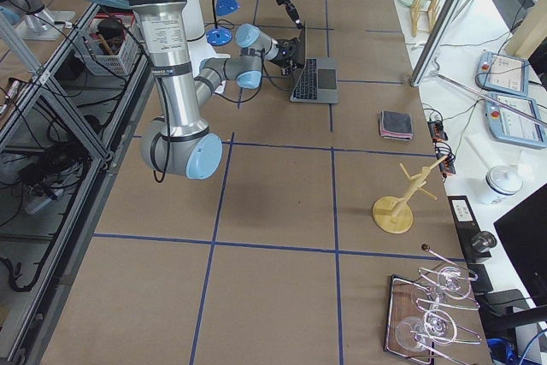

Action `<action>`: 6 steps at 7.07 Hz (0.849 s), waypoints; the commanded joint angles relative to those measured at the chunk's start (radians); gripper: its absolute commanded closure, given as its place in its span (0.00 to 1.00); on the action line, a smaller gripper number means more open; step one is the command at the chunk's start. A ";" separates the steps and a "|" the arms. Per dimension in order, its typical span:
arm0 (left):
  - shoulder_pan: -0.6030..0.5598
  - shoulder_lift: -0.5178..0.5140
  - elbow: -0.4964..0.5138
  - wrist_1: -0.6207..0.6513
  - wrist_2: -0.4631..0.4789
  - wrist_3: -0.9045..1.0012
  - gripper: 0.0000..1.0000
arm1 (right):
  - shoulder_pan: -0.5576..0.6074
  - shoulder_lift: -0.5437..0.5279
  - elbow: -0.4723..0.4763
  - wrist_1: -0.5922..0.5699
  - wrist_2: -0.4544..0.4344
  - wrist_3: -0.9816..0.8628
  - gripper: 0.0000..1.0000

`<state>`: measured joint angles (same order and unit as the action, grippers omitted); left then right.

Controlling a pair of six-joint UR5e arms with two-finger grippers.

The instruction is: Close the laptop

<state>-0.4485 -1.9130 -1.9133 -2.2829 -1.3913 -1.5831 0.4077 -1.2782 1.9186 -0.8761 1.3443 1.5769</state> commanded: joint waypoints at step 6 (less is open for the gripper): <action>-0.108 -0.200 0.378 0.003 -0.046 -0.002 1.00 | 0.157 0.272 -0.436 -0.012 0.160 -0.005 1.00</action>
<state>-0.5523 -2.0700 -1.6277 -2.2797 -1.4364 -1.5846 0.5507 -1.0504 1.5710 -0.8881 1.4860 1.5741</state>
